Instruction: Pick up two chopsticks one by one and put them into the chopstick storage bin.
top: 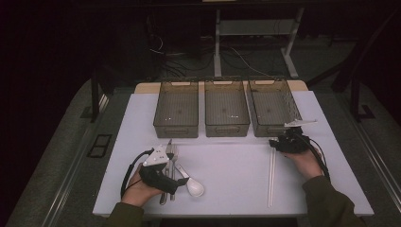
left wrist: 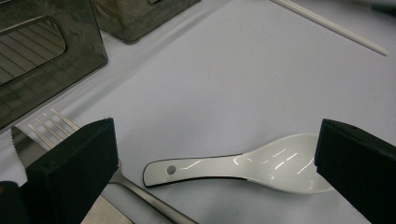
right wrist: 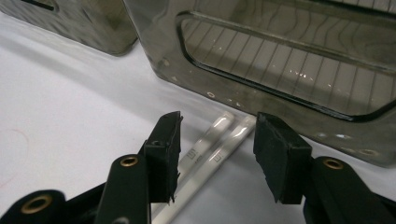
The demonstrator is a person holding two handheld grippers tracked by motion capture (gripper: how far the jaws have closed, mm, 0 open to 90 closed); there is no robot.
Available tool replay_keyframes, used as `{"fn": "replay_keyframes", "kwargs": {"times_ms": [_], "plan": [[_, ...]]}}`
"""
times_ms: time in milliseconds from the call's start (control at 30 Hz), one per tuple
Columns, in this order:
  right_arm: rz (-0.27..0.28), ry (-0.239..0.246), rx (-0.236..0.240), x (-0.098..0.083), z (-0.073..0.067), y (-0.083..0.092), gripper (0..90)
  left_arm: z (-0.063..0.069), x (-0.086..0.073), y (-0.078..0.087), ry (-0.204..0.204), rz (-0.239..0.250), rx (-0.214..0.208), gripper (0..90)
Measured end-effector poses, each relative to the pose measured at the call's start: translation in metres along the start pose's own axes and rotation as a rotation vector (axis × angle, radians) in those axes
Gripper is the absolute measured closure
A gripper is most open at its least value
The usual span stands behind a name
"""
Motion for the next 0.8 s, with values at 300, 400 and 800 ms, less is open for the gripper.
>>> {"fn": "replay_keyframes", "kwargs": {"times_ms": [300,400,800], "plan": [[-0.011,-0.020,-0.016,0.0013,-0.0008,-0.0057,54.4,0.0000,0.0000,-0.0012,0.001,0.001,-0.001,0.0],[-0.020,-0.009,-0.029,0.0031,-0.0023,-0.0067,57.4,-0.0001,-0.0002,-0.0007,0.002,-0.001,-0.003,0.0],[-0.029,0.032,-0.018,0.0038,-0.0094,-0.0066,63.3,-0.0002,-0.0002,-0.0013,0.002,-0.002,-0.004,0.0]]}}
Point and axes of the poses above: each handheld gripper's, and its own axes: y roughly backward along the jaws, x roughly out of its top, z roughly to its right, the point moved 3 cm from there along -y, roughly forward along the jaws, and after that the axes turned 7 degrees about -x, right-handed, at the moved point
